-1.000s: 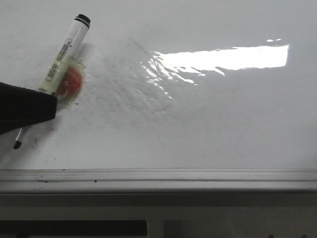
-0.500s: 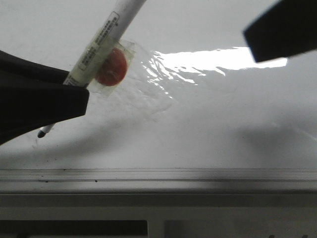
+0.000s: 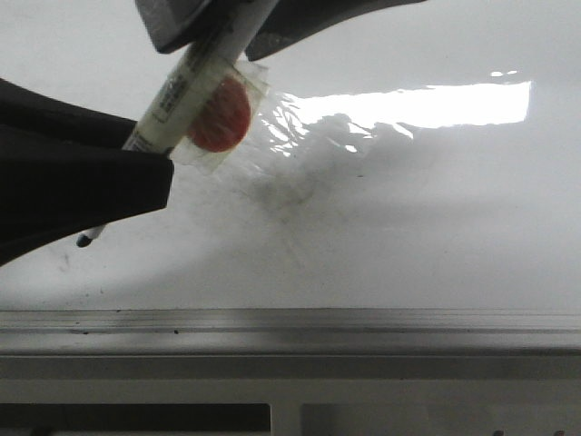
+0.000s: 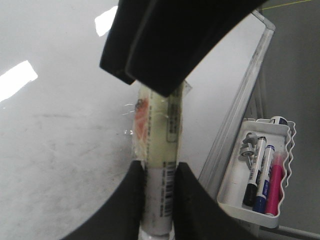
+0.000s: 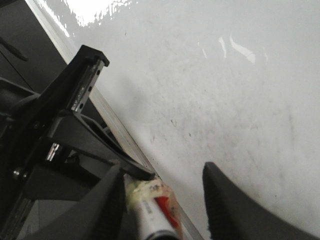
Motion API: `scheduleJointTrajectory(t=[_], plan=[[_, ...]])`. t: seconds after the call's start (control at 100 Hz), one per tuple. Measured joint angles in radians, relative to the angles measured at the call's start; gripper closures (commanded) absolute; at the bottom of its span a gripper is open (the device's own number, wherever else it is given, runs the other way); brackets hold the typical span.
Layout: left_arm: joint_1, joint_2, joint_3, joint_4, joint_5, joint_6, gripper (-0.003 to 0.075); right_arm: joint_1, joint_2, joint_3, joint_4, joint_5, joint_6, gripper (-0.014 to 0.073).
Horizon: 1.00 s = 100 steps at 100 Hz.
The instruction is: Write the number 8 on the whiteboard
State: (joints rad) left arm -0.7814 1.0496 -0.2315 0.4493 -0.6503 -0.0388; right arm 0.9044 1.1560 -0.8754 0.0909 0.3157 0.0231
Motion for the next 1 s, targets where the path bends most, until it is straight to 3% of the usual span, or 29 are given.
scheduleJointTrajectory(t=[0.09,0.14,0.25,0.31,0.65,1.0], plan=[[0.0,0.001,0.0,0.0,0.003,0.0,0.0716,0.0,0.021,-0.008,0.019,0.016,0.0,0.0586],[0.0,0.001,0.0,0.001,0.01,0.002,0.0643,0.002,0.022,-0.012,0.031,0.018,0.002,0.0664],[0.0,0.001,0.0,0.003,0.007,0.006,0.0446,0.008,0.022,-0.017,0.046,0.025,0.002,0.0663],[0.0,0.001,0.0,0.003,-0.001,0.006,0.0392,0.006,0.022,-0.017,0.036,0.044,0.002,0.0663],[0.0,-0.089,0.028,-0.035,0.033,-0.075,0.0391,-0.028,-0.028,-0.017,0.031,0.06,-0.001,0.0662],[0.0,-0.332,0.049,-0.114,0.301,-0.117,0.0391,-0.203,-0.072,-0.134,0.012,0.145,0.016,0.0652]])
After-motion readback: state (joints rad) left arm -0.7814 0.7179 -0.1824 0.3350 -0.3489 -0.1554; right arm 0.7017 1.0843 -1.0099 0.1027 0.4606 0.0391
